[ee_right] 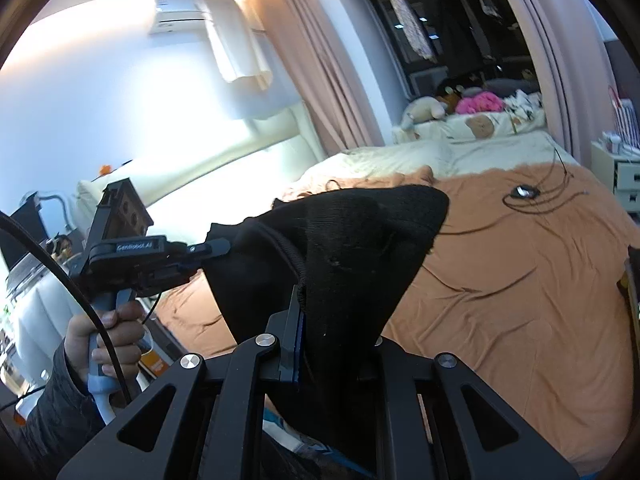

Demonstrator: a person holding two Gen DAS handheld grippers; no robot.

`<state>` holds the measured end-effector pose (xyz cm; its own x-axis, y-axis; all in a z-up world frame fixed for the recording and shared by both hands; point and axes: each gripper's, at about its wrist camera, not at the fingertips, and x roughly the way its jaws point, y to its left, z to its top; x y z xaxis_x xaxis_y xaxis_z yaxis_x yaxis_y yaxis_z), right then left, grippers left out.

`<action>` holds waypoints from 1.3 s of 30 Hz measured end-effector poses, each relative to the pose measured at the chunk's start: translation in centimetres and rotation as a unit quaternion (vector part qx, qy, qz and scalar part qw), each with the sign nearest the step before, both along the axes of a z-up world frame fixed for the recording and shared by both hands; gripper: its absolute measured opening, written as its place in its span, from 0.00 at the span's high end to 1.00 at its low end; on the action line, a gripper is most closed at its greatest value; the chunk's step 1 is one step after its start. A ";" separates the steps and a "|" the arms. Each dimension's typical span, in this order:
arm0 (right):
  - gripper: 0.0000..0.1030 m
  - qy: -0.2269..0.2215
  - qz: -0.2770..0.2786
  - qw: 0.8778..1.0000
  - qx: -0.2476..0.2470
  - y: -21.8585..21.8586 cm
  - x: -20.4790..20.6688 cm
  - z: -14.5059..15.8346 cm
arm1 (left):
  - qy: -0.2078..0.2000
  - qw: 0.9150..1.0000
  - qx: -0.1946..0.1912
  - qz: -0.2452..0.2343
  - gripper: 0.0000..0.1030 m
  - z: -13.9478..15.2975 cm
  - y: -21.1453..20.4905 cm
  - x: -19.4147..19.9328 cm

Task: Fold small clothes
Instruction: 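Lift the folded shirt off the bed with both grippers and carry it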

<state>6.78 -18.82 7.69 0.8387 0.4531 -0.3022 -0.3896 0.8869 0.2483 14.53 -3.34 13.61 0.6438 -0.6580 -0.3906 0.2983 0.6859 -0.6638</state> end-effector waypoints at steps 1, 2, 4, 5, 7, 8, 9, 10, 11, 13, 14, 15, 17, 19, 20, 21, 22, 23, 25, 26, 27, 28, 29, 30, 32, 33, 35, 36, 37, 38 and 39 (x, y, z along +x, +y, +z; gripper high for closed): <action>0.92 -0.004 0.002 1.000 -0.003 -0.1 0.0 0.0 | -0.004 1.000 -0.001 -0.002 0.90 0.6 0.0 -0.5; 0.92 -0.006 0.003 1.000 -0.005 0.0 -0.6 0.2 | -0.012 1.000 -0.001 -0.005 0.90 1.4 0.2 -1.1; 0.92 -0.011 0.005 1.000 -0.010 0.1 -1.0 0.5 | -0.028 1.000 -0.005 -0.008 0.89 2.5 0.7 -2.2; 0.92 -0.014 0.006 1.000 -0.013 0.2 -1.2 0.8 | -0.038 0.999 -0.010 -0.008 0.89 3.1 1.2 -2.9; 0.92 -0.020 0.012 1.000 -0.017 0.6 -1.4 1.1 | -0.048 0.999 -0.022 -0.006 0.89 3.5 2.3 -3.8; 0.92 -0.024 0.014 0.999 -0.024 1.0 -1.3 1.1 | -0.051 0.998 -0.026 -0.005 0.90 3.6 2.8 -4.1; 0.92 -0.027 0.015 0.999 -0.033 1.6 -1.5 1.2 | -0.056 0.998 -0.027 -0.002 0.90 3.7 3.5 -4.4; 0.92 -0.028 0.016 0.999 -0.041 1.9 -1.1 1.2 | -0.060 0.998 -0.028 0.002 0.90 3.9 4.2 -4.7; 0.92 -0.031 0.018 0.998 -0.054 2.6 -1.2 1.3 | -0.064 0.997 -0.030 0.004 0.90 4.0 4.8 -4.9; 0.92 -0.041 0.025 0.996 -0.069 3.6 -1.3 1.5 | -0.073 0.997 -0.031 0.012 0.89 4.3 6.5 -5.5; 0.92 -0.043 0.028 0.996 -0.072 4.0 -1.0 1.7 | -0.077 0.996 -0.030 0.016 0.89 4.5 7.1 -5.7; 0.92 -0.043 0.031 0.996 -0.073 4.3 -0.7 1.9 | -0.084 0.996 -0.031 0.019 0.89 4.7 8.1 -6.2; 0.92 -0.039 0.040 0.995 -0.078 5.2 -0.1 2.0 | -0.093 0.995 -0.036 0.026 0.89 4.8 9.8 -7.0; 0.92 -0.040 0.049 0.994 -0.087 6.4 0.2 2.3 | -0.099 0.994 -0.039 0.038 0.89 4.9 11.7 -7.7; 0.92 -0.041 0.056 0.993 -0.091 7.0 0.5 2.3 | -0.102 0.993 -0.043 0.044 0.89 4.8 12.9 -8.1; 0.92 -0.042 0.062 0.993 -0.093 7.6 0.8 2.5 | -0.104 0.992 -0.046 0.049 0.89 4.7 13.7 -8.2; 0.92 -0.042 0.070 0.992 -0.096 8.2 1.2 2.5 | -0.107 0.992 -0.048 0.053 0.90 4.6 14.5 -8.5; 0.92 -0.043 0.077 0.991 -0.101 8.8 1.6 2.6 | -0.110 0.991 -0.049 0.058 0.90 4.4 15.5 -8.7; 0.92 -0.046 0.093 0.988 -0.110 10.4 2.6 2.3 | -0.113 0.990 -0.047 0.070 0.90 3.9 17.3 -9.2; 0.92 -0.045 0.099 0.988 -0.113 10.8 3.0 2.2 | -0.113 0.990 -0.048 0.073 0.90 3.7 17.9 -9.3; 0.92 -0.041 0.108 0.987 -0.115 11.5 3.7 1.9 | -0.114 0.989 -0.050 0.078 0.90 3.4 19.0 -9.5; 0.92 -0.039 0.116 0.985 -0.119 12.2 4.4 1.7 | -0.115 0.989 -0.051 0.082 0.90 3.2 19.7 -9.5; 0.92 -0.038 0.123 0.984 -0.121 12.6 4.7 1.4 | -0.115 0.988 -0.051 0.089 0.90 2.9 20.6 -9.5; 0.92 -0.036 0.133 0.983 -0.123 13.2 5.3 1.1 | -0.114 0.987 -0.052 0.097 0.90 2.5 21.7 -9.3; 0.92 -0.031 0.147 0.980 -0.128 14.2 6.5 0.6 | -0.110 0.987 -0.054 0.108 0.90 1.6 23.4 -9.1; 0.92 -0.029 0.154 0.979 -0.131 14.7 7.3 0.3 | -0.108 0.986 -0.055 0.114 0.90 1.2 24.4 -8.9; 0.92 -0.028 0.167 0.976 -0.134 15.6 8.6 0.2 | -0.104 0.985 -0.060 0.123 0.90 0.5 26.2 -8.5; 0.92 -0.029 0.171 0.975 -0.138 16.2 9.3 0.3 | -0.102 0.985 -0.062 0.128 0.90 0.1 27.2 -8.1; 0.92 -0.032 0.175 0.973 -0.144 16.7 9.9 0.3 | -0.100 0.984 -0.060 0.133 0.90 -0.3 28.0 -7.8; 0.92 -0.032 0.185 0.971 -0.147 17.3 10.6 0.2 | -0.096 0.984 -0.059 0.139 0.90 -0.6 28.9 -7.4; 0.92 -0.031 0.195 0.969 -0.147 17.9 11.3 0.2 | -0.092 0.984 -0.061 0.143 0.90 -1.0 29.8 -7.0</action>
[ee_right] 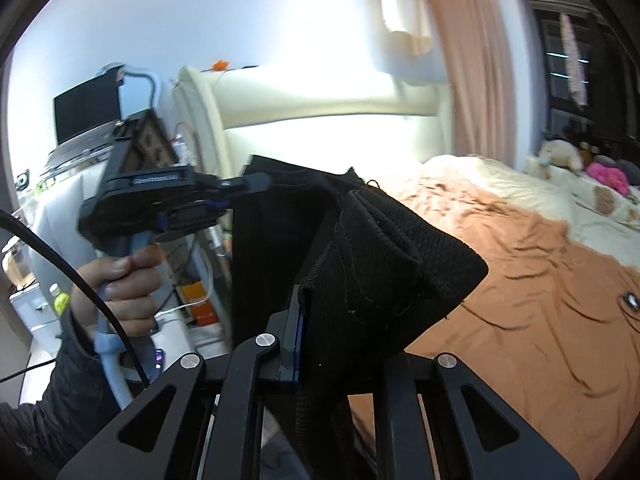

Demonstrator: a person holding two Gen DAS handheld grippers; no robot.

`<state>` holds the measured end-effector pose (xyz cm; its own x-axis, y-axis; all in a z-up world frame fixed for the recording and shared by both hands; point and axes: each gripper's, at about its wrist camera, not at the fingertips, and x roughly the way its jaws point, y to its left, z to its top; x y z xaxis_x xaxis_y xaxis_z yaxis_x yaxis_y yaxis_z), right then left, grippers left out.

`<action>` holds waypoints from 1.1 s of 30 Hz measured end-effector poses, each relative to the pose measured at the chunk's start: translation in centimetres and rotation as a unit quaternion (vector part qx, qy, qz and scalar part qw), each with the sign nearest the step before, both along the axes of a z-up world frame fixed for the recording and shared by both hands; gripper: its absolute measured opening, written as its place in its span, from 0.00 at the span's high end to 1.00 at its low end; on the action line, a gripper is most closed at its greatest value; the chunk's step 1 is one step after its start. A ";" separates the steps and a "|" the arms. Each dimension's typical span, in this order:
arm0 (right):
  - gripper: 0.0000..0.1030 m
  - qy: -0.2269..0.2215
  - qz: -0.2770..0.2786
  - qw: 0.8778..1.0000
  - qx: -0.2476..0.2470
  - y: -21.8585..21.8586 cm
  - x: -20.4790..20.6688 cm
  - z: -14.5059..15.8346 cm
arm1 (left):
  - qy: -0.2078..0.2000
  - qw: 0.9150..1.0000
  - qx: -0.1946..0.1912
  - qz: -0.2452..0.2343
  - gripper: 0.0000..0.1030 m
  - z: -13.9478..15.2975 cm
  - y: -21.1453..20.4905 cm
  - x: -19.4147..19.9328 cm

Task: Fold small clothes
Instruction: 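Lift the folded shirt off the bed with both grippers and carry it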

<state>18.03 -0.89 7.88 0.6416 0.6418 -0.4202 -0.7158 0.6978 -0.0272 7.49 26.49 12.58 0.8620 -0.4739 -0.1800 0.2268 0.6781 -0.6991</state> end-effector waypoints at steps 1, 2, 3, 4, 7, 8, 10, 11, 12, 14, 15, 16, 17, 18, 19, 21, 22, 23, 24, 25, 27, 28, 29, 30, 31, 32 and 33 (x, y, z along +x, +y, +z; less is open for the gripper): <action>0.92 0.000 0.008 1.000 -0.002 0.5 0.5 -0.1 | 0.005 1.000 -0.001 0.004 0.90 -0.3 0.9 0.4; 0.92 -0.002 0.014 1.000 -0.006 0.9 1.2 -0.2 | 0.010 1.000 0.000 0.011 0.90 -0.6 1.7 0.8; 0.92 -0.002 0.019 1.000 -0.008 1.4 1.8 -0.4 | 0.014 1.000 0.002 0.017 0.90 -0.8 2.5 1.1; 0.92 0.002 0.027 1.000 -0.008 2.0 2.9 -0.5 | 0.016 1.000 0.004 0.022 0.90 -1.0 3.6 1.2; 0.92 0.011 0.039 0.999 -0.009 3.2 5.3 -1.1 | 0.022 0.999 0.016 0.038 0.90 -1.3 6.1 2.1; 0.92 0.015 0.043 0.999 -0.010 3.7 5.8 -1.5 | 0.023 0.999 0.019 0.043 0.90 -1.4 6.9 2.4; 0.92 0.020 0.048 0.999 -0.012 4.5 7.1 -1.8 | 0.030 0.997 0.029 0.058 0.90 -1.4 8.3 3.2; 0.92 0.023 0.052 0.998 -0.013 5.1 7.8 -1.9 | 0.033 0.997 0.031 0.064 0.90 -1.5 9.1 3.5; 0.92 0.024 0.054 0.998 -0.015 5.5 8.6 -1.9 | 0.037 0.996 0.032 0.072 0.90 -1.4 10.1 3.8; 0.92 0.025 0.060 0.998 -0.015 6.4 9.7 -2.0 | 0.043 0.995 0.034 0.087 0.90 -1.1 12.0 4.4; 0.92 0.023 0.063 0.998 -0.017 6.7 10.1 -2.1 | 0.045 0.994 0.038 0.094 0.90 -0.9 13.0 4.6; 0.92 0.020 0.067 0.997 -0.018 7.2 10.8 -1.9 | 0.046 0.993 0.043 0.101 0.90 -0.6 13.9 4.8; 0.92 0.020 0.070 0.997 -0.019 7.7 11.3 -1.8 | 0.047 0.992 0.049 0.110 0.90 -0.2 14.7 5.0; 0.92 0.021 0.074 0.997 -0.018 8.0 11.8 -1.6 | 0.048 0.991 0.055 0.116 0.90 0.2 15.5 5.1; 0.92 0.023 0.078 0.997 -0.016 8.3 12.5 -1.4 | 0.049 0.989 0.062 0.125 0.90 0.7 16.4 5.2; 0.92 0.022 0.081 0.996 -0.016 9.3 13.4 -1.2 | 0.051 0.986 0.073 0.138 0.90 1.3 17.8 5.5; 0.92 0.023 0.081 0.996 -0.015 9.6 13.8 -1.2 | 0.052 0.985 0.078 0.145 0.90 1.5 18.4 5.6; 0.92 0.025 0.082 0.996 -0.013 10.0 14.3 -1.1 | 0.054 0.983 0.083 0.152 0.90 1.7 19.1 5.7; 0.92 0.025 0.084 0.996 -0.011 10.4 14.8 -1.1 | 0.055 0.982 0.085 0.156 0.90 1.9 20.0 5.7; 0.92 0.026 0.086 0.996 -0.011 10.8 15.0 -1.4 | 0.056 0.982 0.087 0.160 0.90 1.9 20.7 5.8; 0.92 0.023 0.091 0.996 -0.009 11.7 15.4 -1.8 | 0.060 0.978 0.096 0.175 0.90 2.0 21.9 5.7; 0.92 0.021 0.096 0.995 -0.015 12.3 15.5 -2.2 | 0.064 0.976 0.100 0.182 0.90 1.9 22.6 5.7; 0.92 0.019 0.097 0.995 -0.021 12.7 15.3 -2.8 | 0.070 0.974 0.106 0.189 0.90 1.7 23.2 5.8; 0.92 0.021 0.100 0.995 -0.023 13.2 15.4 -3.2 | 0.072 0.973 0.107 0.193 0.90 1.6 23.7 6.0; 0.92 0.029 0.106 0.994 -0.023 13.8 15.5 -3.7 | 0.075 0.972 0.107 0.195 0.90 1.4 24.1 6.1; 0.92 0.032 0.110 0.993 -0.023 14.2 15.8 -3.8 | 0.080 0.971 0.111 0.198 0.90 1.1 24.7 6.3; 0.92 0.033 0.113 0.993 -0.023 14.6 15.9 -4.0 | 0.085 0.969 0.114 0.201 0.90 0.9 25.0 6.7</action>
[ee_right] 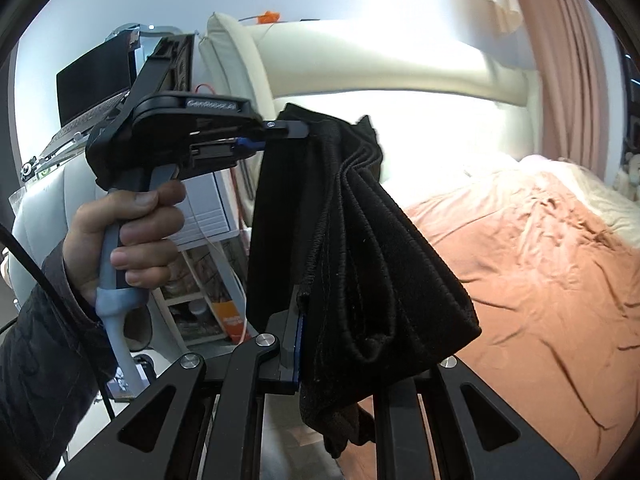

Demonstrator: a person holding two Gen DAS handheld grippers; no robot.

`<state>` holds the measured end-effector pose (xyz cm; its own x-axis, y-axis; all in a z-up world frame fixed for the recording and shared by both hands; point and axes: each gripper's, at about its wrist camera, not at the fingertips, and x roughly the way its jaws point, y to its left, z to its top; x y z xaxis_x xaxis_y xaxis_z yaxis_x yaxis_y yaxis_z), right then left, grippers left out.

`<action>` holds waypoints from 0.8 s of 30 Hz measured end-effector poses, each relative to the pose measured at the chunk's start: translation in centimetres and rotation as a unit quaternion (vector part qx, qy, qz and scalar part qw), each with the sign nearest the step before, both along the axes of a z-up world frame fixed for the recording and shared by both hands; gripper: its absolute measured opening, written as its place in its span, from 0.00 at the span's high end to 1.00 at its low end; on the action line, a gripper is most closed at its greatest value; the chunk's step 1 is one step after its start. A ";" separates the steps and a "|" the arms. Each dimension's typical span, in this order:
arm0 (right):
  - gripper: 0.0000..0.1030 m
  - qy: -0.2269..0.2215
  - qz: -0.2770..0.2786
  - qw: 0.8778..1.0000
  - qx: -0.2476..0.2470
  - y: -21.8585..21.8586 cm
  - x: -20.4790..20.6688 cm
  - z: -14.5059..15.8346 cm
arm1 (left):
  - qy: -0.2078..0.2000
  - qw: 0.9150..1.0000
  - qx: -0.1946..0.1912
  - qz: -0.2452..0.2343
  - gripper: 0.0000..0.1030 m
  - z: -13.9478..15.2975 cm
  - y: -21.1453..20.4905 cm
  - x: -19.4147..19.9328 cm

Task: Fold small clothes
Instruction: 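Lift the folded shirt off the bed with both grippers and carry it, then lower the folded shirt onto the bed corner and open both grippers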

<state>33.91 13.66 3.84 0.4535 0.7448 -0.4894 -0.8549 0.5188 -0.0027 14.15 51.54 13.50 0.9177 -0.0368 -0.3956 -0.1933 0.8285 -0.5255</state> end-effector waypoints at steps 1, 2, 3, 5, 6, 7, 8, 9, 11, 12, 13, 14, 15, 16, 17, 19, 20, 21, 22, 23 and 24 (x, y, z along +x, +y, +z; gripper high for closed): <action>0.92 0.003 0.003 1.000 0.001 0.4 0.2 -0.2 | 0.004 1.000 0.001 0.002 0.90 -0.2 0.4 0.3; 0.92 0.010 0.007 1.000 0.004 0.7 0.5 -0.5 | 0.007 1.000 0.002 0.004 0.90 -0.5 1.0 0.6; 0.92 0.018 0.010 1.000 0.005 1.1 0.7 -0.8 | 0.011 1.000 0.003 0.006 0.90 -0.7 1.5 1.0; 0.92 0.025 0.014 1.000 0.001 1.8 1.3 -1.2 | 0.017 1.000 0.004 0.009 0.90 -1.3 2.3 1.8; 0.92 0.029 0.012 1.000 0.002 2.1 1.6 -1.5 | 0.022 1.000 0.005 0.009 0.90 -1.7 2.9 2.5; 0.92 0.035 0.010 0.999 0.003 2.3 2.4 -2.0 | 0.026 1.000 0.006 0.009 0.90 -2.2 3.2 3.1; 0.92 0.042 0.008 0.999 0.004 2.6 2.9 -2.4 | 0.031 0.999 0.006 0.011 0.90 -2.7 3.8 3.8; 0.92 0.049 0.005 0.999 0.007 2.6 3.6 -2.7 | 0.036 0.999 0.005 0.012 0.90 -3.3 4.3 4.6; 0.92 0.056 0.000 0.998 0.007 2.8 5.0 -3.5 | 0.045 0.999 0.005 0.019 0.90 -4.3 5.4 6.2; 0.92 0.054 -0.004 0.999 0.004 2.8 5.7 -4.0 | 0.053 0.998 0.004 0.025 0.90 -5.0 6.0 7.2; 0.92 0.050 -0.008 0.999 -0.004 2.9 6.5 -4.6 | 0.060 0.998 0.001 0.026 0.90 -5.7 6.4 8.1; 0.92 0.047 -0.008 0.999 -0.011 3.0 7.1 -4.9 | 0.067 0.997 0.001 0.028 0.90 -6.2 6.8 9.1; 0.92 0.045 -0.012 0.999 -0.019 3.1 7.9 -5.3 | 0.073 0.997 0.004 0.031 0.90 -6.8 7.1 10.1; 0.92 0.041 -0.017 0.999 -0.026 2.9 8.8 -5.5 | 0.077 0.997 0.004 0.031 0.90 -7.2 7.4 10.8; 0.92 0.040 -0.020 0.999 -0.030 2.8 9.5 -5.7 | 0.081 0.996 0.005 0.031 0.90 -7.6 7.5 11.7; 0.92 0.035 -0.025 0.998 -0.039 2.6 10.9 -5.9 | 0.089 0.995 0.006 0.033 0.90 -8.5 7.9 13.1; 0.92 0.034 -0.030 0.998 -0.044 2.5 11.8 -6.1 | 0.092 0.995 0.005 0.032 0.90 -8.9 8.0 13.9; 0.92 0.036 -0.034 0.998 -0.047 2.3 12.8 -6.3 | 0.094 0.995 0.005 0.033 0.90 -9.2 8.2 14.4; 0.92 0.040 -0.038 0.997 -0.049 2.1 13.6 -6.5 | 0.097 0.995 0.006 0.034 0.90 -9.4 8.3 15.0; 0.92 0.042 -0.040 0.997 -0.050 2.0 14.2 -6.7 | 0.101 0.994 0.006 0.032 0.90 -9.8 8.4 15.8; 0.92 0.044 -0.043 0.997 -0.052 1.9 14.6 -6.8 | 0.104 0.994 0.007 0.032 0.90 -10.0 8.4 16.3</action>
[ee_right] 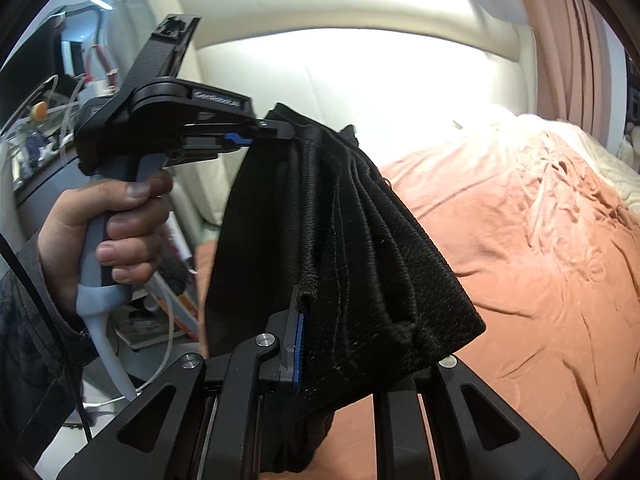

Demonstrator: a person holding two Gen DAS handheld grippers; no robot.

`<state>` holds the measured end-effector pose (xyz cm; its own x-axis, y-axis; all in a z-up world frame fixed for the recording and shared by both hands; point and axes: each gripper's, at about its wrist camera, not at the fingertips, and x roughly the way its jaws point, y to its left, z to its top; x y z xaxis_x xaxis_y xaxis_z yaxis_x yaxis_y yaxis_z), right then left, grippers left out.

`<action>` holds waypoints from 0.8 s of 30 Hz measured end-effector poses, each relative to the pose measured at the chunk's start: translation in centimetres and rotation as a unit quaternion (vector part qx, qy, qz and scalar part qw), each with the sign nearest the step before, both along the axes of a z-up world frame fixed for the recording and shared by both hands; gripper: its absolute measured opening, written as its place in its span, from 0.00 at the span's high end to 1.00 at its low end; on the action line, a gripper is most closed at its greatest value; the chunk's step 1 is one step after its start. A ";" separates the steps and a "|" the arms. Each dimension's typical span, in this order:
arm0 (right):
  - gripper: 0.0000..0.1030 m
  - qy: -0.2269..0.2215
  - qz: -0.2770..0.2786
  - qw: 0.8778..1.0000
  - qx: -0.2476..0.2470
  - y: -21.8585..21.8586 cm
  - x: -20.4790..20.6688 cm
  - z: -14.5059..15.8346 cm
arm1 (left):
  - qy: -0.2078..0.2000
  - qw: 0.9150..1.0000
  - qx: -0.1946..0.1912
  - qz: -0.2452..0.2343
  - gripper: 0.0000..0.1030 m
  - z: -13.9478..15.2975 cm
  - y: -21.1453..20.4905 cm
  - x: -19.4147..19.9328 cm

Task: Fold small clothes
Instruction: 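Lower the folded shirt onto the bed corner and open both grippers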

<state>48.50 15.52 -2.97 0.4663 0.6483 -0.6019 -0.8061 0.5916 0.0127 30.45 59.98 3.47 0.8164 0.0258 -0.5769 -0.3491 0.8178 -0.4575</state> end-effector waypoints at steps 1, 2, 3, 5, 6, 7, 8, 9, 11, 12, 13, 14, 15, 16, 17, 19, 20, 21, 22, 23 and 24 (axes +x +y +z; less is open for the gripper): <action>0.92 0.002 -0.003 1.000 -0.001 -0.4 0.7 -0.3 | 0.004 1.000 0.001 0.000 0.90 -0.2 0.1 0.6; 0.92 0.004 -0.006 1.000 -0.001 -0.6 1.1 -0.5 | 0.009 1.000 0.003 0.000 0.90 -0.6 0.2 1.3; 0.92 0.008 -0.010 1.000 0.000 -0.7 1.8 -0.7 | 0.012 1.000 0.003 0.000 0.90 -0.9 0.2 1.8; 0.92 0.020 -0.016 1.000 0.004 -0.9 2.8 -1.2 | 0.018 1.000 0.004 0.000 0.90 -1.5 0.3 2.8; 0.92 0.023 -0.019 1.000 0.005 -0.6 2.9 -1.4 | 0.021 1.000 0.005 0.000 0.90 -2.0 0.3 3.4; 0.92 0.023 -0.023 0.999 0.005 -1.0 3.3 -1.9 | 0.023 1.000 0.005 0.001 0.90 -2.3 0.4 3.8; 0.92 0.023 -0.025 0.999 0.003 -1.0 3.6 -2.1 | 0.025 1.000 0.004 0.002 0.90 -2.7 0.4 4.3; 0.92 0.024 -0.027 0.999 0.001 -0.9 3.9 -2.3 | 0.028 1.000 0.003 0.002 0.90 -3.0 0.5 4.8; 0.92 0.028 -0.032 0.999 -0.001 -0.4 4.1 -2.4 | 0.034 0.999 0.005 0.004 0.90 -3.7 0.6 5.8; 0.92 0.030 -0.035 0.999 -0.002 0.0 4.5 -2.6 | 0.036 0.999 0.004 0.008 0.90 -4.1 0.6 6.4; 0.92 0.031 -0.039 0.999 -0.003 0.0 4.7 -2.6 | 0.037 0.999 0.002 0.013 0.89 -4.4 0.6 6.7; 0.92 0.027 -0.046 0.999 -0.007 0.0 4.9 -2.6 | 0.039 0.999 0.005 0.019 0.89 -4.7 0.5 7.2; 0.92 0.021 -0.055 0.998 -0.012 0.3 4.9 -2.5 | 0.045 0.999 0.013 0.021 0.85 -5.0 0.2 7.7; 0.90 0.015 -0.067 0.997 -0.018 0.4 5.2 -2.6 | 0.058 0.998 0.026 0.028 0.74 -5.4 0.0 8.2; 0.87 0.010 -0.081 0.996 -0.027 1.1 5.2 -2.8 | 0.075 0.996 0.040 0.039 0.67 -5.9 -0.3 8.6; 0.49 0.014 -0.109 0.992 -0.066 1.5 5.9 -3.9 | 0.096 0.991 0.060 0.065 0.47 -6.9 -0.3 8.5; 0.39 0.026 -0.117 0.990 -0.078 1.4 6.3 -4.6 | 0.093 0.991 0.058 0.070 0.47 -7.3 -0.3 8.0; 0.34 0.033 -0.124 0.989 -0.078 0.9 6.5 -5.1 | 0.090 0.992 0.053 0.069 0.47 -7.5 -0.1 7.6; 0.34 0.034 -0.132 0.988 -0.075 0.2 6.5 -5.4 | 0.090 0.993 0.047 0.069 0.47 -7.8 0.1 7.1; 0.33 0.039 -0.137 0.987 -0.073 -0.1 6.4 -5.6 | 0.095 0.992 0.044 0.070 0.47 -8.0 0.2 6.7; 0.32 0.051 -0.143 0.986 -0.071 -0.8 6.5 -5.9 | 0.101 0.991 0.044 0.072 0.47 -8.2 0.3 6.4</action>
<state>55.00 14.75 -8.89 0.5502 0.4047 -0.7304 -0.6047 0.7963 -0.0143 36.82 60.24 -4.78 0.6681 0.1920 -0.7188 -0.5432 0.7861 -0.2949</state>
